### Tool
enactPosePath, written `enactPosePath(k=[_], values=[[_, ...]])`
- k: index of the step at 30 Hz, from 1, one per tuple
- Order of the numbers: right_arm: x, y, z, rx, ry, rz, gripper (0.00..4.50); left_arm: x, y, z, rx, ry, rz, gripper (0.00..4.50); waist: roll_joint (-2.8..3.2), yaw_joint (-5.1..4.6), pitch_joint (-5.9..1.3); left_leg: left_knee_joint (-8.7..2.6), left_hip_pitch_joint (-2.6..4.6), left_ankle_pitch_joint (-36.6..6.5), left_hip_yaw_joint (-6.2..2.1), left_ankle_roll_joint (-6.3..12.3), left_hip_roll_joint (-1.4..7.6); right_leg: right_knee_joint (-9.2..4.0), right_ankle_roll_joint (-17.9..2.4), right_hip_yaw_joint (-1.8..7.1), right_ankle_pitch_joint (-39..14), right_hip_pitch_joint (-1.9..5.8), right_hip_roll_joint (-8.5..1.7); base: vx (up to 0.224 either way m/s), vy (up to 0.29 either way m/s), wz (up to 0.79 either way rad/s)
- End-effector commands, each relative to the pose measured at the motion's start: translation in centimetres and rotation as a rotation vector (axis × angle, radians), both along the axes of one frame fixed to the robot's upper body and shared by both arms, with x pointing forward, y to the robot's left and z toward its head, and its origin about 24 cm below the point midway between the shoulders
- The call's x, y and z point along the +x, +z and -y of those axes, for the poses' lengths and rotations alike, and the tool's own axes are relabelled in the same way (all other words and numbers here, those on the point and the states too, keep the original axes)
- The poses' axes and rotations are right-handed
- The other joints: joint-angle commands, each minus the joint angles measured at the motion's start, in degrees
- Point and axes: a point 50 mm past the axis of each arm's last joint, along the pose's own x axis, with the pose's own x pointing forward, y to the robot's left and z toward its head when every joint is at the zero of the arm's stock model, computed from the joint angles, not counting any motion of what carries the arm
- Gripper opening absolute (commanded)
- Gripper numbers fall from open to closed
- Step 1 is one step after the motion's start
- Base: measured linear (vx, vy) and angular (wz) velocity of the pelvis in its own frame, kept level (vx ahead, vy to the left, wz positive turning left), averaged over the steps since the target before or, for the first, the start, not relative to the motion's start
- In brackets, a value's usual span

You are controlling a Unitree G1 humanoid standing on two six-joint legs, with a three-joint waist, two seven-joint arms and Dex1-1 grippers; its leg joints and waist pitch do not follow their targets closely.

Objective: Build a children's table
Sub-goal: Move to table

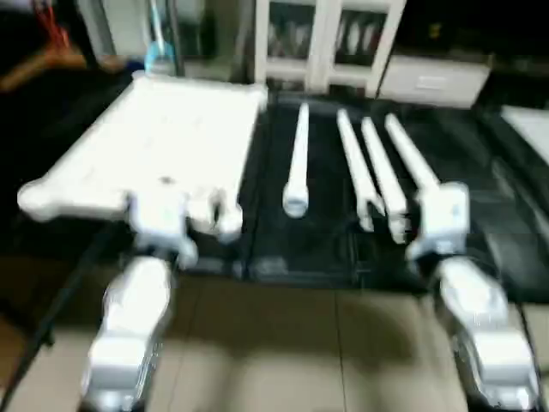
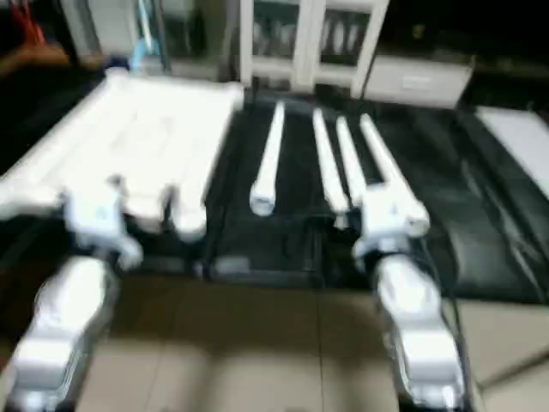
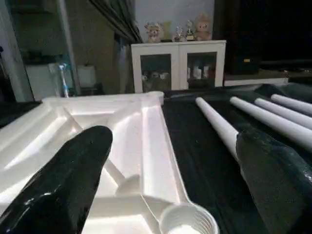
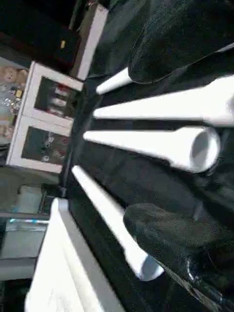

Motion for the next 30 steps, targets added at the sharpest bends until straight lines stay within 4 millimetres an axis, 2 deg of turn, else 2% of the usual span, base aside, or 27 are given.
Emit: enactPosePath(k=[1, 2, 3, 4, 6, 7, 8, 9, 10, 11, 12, 13, 14, 15, 16, 17, 18, 19, 21, 22, 23, 24, 25, 27, 28, 29, 30], values=[[0.08, 0.45, -0.69, 0.01, 0.031, 0.016, 4.35, 0.08, 0.08, -0.37, 0.014, 0.008, 0.004, 4.5, 0.3, 0.82, -2.08, -3.89, -0.59, 1.53, 0.29, -1.32, 2.97, -8.04, -11.91, 2.79, -23.79, 3.65, -5.56, 0.131, 0.075, 0.02], [0.06, 0.46, -0.71, 0.012, 0.034, 0.015, 4.35, 0.11, 0.09, -0.31, 0.013, 0.004, 0.003, 4.5, 2.28, -1.2, -2.02, -7.59, 3.72, -11.16, -2.17, -0.21, 6.28, -4.43, -10.47, -0.47, -17.11, 0.67, -1.55, 0.131, 0.075, 0.02], [0.05, 0.46, -0.69, 0.013, 0.034, 0.015, 4.35, 0.14, 0.08, -0.26, 0.013, 0.002, 0.003, 4.5, 2.79, -2.18, -2.24, -8.27, 6.58, -15.37, -3.72, 0.42, 7.61, -2.44, -10.5, -1.08, -13.22, -1.45, -1.03, 0.144, 0.103, 0.07], [0.03, 0.44, -0.66, 0.012, 0.033, 0.014, 4.35, 0.16, 0.06, -0.22, 0.013, 0.001, 0.002, 4.5, 3.17, -3.44, -3.4, -8.37, 9.52, -12.5, -6.71, 5.63, 9.08, 1.33, -7.49, -1.74, -5.87, -3.5, -1.08, 0.138, 0.069, 0.1], [0.0, 0.41, -0.58, 0.011, 0.03, 0.012, 4.35, 0.21, 0.03, -0.13, 0.014, -0.003, 0.001, 4.5, 2.39, -3.9, -3.02, -7.54, 9.62, -2.63, -7.1, 16.44, 9.38, 3.63, -0.82, -1.38, -3.09, -6.01, -2.26, 0.139, 0.056, 0.04], [-0.01, 0.41, -0.54, 0.011, 0.027, 0.012, 4.35, 0.23, 0.02, -0.1, 0.014, -0.005, 0.001, 4.5, 1.51, -4.15, -2.97, -7.44, 8.78, 2.5, -6.23, 20.06, 8.27, 2.97, 0.9, -0.8, -0.41, -6.27, -3.21, 0.115, 0.003, -0.03], [-0.05, 0.4, -0.51, 0.01, 0.025, 0.011, 4.35, 0.26, 0.03, -0.05, 0.014, -0.008, 0.001, 4.5, 0.62, -3.98, -2.66, -7.17, 7.56, 1.59, -4.47, 19.2, 6.62, 0.76, 0.06, -0.21, 1.19, -5.4, -3.65, 0.115, 0.003, -0.03], [-0.09, 0.38, -0.48, 0.009, 0.024, 0.01, 4.35, 0.31, 0.05, 0.01, 0.013, -0.01, 0.001, 4.5, -1.66, -2.96, -3.12, -4.52, 2.36, -3.76, -0.59, 14.6, 1.84, -4.77, -2.86, 3.27, 0.21, -0.05, -6.32, 0.077, -0.039, 0.07], [-0.12, 0.36, -0.47, 0.009, 0.023, 0.01, 4.35, 0.34, 0.06, 0.06, 0.013, -0.013, 0.001, 4.5, -2.63, -1.15, -3.85, 1.64, -1.6, -3.75, 0.59, 9.25, -0.76, -7.31, -9.5, 8.82, -4.53, 5.78, -11.27, 0.099, -0.021, 0.04], [-0.16, 0.34, -0.45, 0.008, 0.021, 0.009, 4.35, 0.38, 0.09, 0.13, 0.012, -0.016, 0.002, 4.5, -1.97, -0.23, -3.78, 3.58, -3.15, -2.26, -0.25, 6.34, 0.69, -7.59, -13.02, 9.7, -6.45, 7.33, -13.58, 0.099, -0.021, 0.04], [-0.2, 0.3, -0.43, 0.006, 0.019, 0.007, 4.35, 0.41, 0.11, 0.19, 0.011, -0.02, 0.002, 4.5, -1.71, 0.05, -3.48, 4.24, -4.43, 1.12, -0.73, 1.23, 1.35, -7.14, -17.77, 8.14, -5.23, 7.0, -12.03, 0.127, 0.01, -0.11], [-0.22, 0.29, -0.43, 0.005, 0.018, 0.006, 4.35, 0.43, 0.1, 0.25, 0.01, -0.023, 0.001, 4.5, -0.55, 0.14, -3.02, 1.76, -4.34, 3.95, -0.76, -1.05, 2.29, -6.83, -20.36, 5.32, -5.58, 6.25, -9.38, 0.099, 0.016, -0.04], [-0.24, 0.28, -0.43, 0.004, 0.017, 0.005, 4.35, 0.43, 0.1, 0.27, 0.01, -0.026, 0.001, 4.5, 1.53, -0.73, -2.48, -3.69, -1.35, 3.93, -0.15, -1.44, 3.67, -6.59, -17.9, 0.91, -10.93, 4.23, -5.09, 0.099, 0.016, -0.04], [-0.24, 0.32, -0.38, 0.007, 0.014, 0.007, 4.35, 0.47, 0.04, 0.36, 0.01, -0.032, -0.001, 4.5, 3.23, -1.06, -2.34, -6.23, 1.41, -1.64, -1.16, -0.76, 4.97, -5.42, -14.28, -0.86, -12.17, 2.68, -2.57, 0.1, 0.088, 0.01], [-0.24, 0.32, -0.38, 0.007, 0.014, 0.007, 4.35, 0.47, 0.04, 0.36, 0.01, -0.032, -0.001, 4.5, 4.53, -3.49, -2.29, -8.07, 5.82, -13.47, -4.97, 0.31, 8.37, 0.32, -10.28, -2.27, -10.98, -1.43, -0.19, 0.125, 0.111, 0.03], [-0.24, 0.35, -0.33, 0.011, 0.011, 0.008, 4.35, 0.49, 0.04, 0.39, 0.01, -0.034, -0.001, 4.5, 3.76, -4.32, -3.14, -8.28, 7.9, -14.02, -6.44, 2.78, 9.56, 1.72, -8.21, -2.09, -7.97, -2.76, -0.77, 0.125, 0.111, 0.03], [-0.24, 0.38, -0.29, 0.013, 0.009, 0.008, 4.35, 0.52, 0.04, 0.41, 0.01, -0.035, -0.001, 4.5, 3.78, -4.08, -3.11, -8.15, 8.54, -12.92, -7.29, 7.83, 9.88, 3.52, -3.42, -1.94, -5.06, -4.16, -1.48, 0.126, 0.059, 0.06], [-0.25, 0.41, -0.25, 0.014, 0.007, 0.008, 4.35, 0.57, 0.05, 0.47, 0.01, -0.037, -0.001, 4.5, 3.19, -4.08, -2.59, -8.16, 8.14, -9.29, -6.81, 13.16, 9.66, 4.08, -0.02, -1.58, -2.75, -5.16, -2.44, 0.107, 0.025, 0.05], [-0.25, 0.4, -0.23, 0.014, 0.007, 0.006, 4.35, 0.59, 0.05, 0.5, 0.009, -0.038, -0.001, 4.5, 1.09, -4.27, -2.65, -7.16, 6.8, -7.99, -3.71, 14.41, 6.76, 0.03, -1.32, -0.11, 2.47, -4.37, -4.18, 0.097, 0.005, 0.05], [-0.25, 0.38, -0.22, 0.014, 0.007, 0.004, 4.35, 0.6, 0.05, 0.52, 0.008, -0.039, -0.001, 4.5, -1.14, -2.67, -2.24, -4.44, 2.32, -14.03, 0.66, 9.19, 2.03, -5.75, -5.52, 3.77, -6.28, 0.18, -6.85, 0.091, -0.053, 0.08], [-0.26, 0.4, -0.2, 0.014, 0.007, 0.004, 4.35, 0.59, 0.06, 0.56, 0.009, -0.041, -0.001, 4.5, -1.54, -1.55, -2.79, -0.23, 0.64, -10.84, 1.7, 7.19, -0.25, -7.42, -7.83, 6.84, -13.39, 3.61, -9.27, 0.091, -0.053, 0.08], [-0.25, 0.41, -0.18, 0.014, 0.007, 0.003, 4.35, 0.59, 0.06, 0.58, 0.009, -0.042, -0.001, 4.5, -1.81, -0.35, -3.42, 4.09, -2.82, -2.38, 0.07, 3.44, 0.94, -8.45, -11.22, 9.02, -22.2, 7.02, -12.73, 0.107, -0.035, 0.03], [-0.22, 0.42, -0.19, 0.015, 0.005, 0.003, 4.35, 0.65, 0.03, 0.56, 0.009, -0.043, -0.002, 4.5, -0.94, 0.04, -3.08, 3.86, -4.38, 1.64, -0.73, 0.89, 1.72, -7.84, -14.42, 7.97, -18.31, 6.98, -11.77, 0.103, 0.006, -0.08], [-0.19, 0.43, -0.21, 0.017, 0.004, 0.001, 4.35, 0.7, 0.0, 0.53, 0.009, -0.043, -0.003, 4.5, 1.24, -0.11, -2.58, -1.56, -2.43, 4.96, -0.44, -0.03, 3.01, -6.86, -16.75, 3.04, -14.13, 4.63, -6.52, 0.102, 0.019, -0.04], [-0.15, 0.46, -0.24, 0.019, 0.005, 0.0, 4.35, 0.75, -0.06, 0.54, 0.007, -0.046, -0.008, 4.5, 2.9, -1.2, -2.57, -5.02, -0.79, 4.67, -0.5, 0.91, 3.92, -5.37, -13.96, -0.44, -12.75, 3.79, -2.5, 0.117, 0.077, 0.04], [-0.12, 0.48, -0.24, 0.02, 0.005, -0.001, 4.35, 0.77, -0.1, 0.56, 0.005, -0.048, -0.011, 4.5, 3.76, -2.31, -2.29, -6.55, 1.74, -0.43, -2.59, 2.28, 5.8, -3.11, -11.68, -1.65, -12.35, 1.47, -0.64, 0.117, 0.077, 0.04], [-0.09, 0.49, -0.23, 0.02, 0.006, -0.002, 4.35, 0.81, -0.18, 0.56, 0.004, -0.048, -0.017, 4.5, 4.56, -3.98, -3.31, -7.26, 8.37, -6.86, -7.06, 6.17, 9.25, 2.39, -8.3, -1.97, -8.88, -3.6, -0.67, 0.139, 0.08, 0.06]])
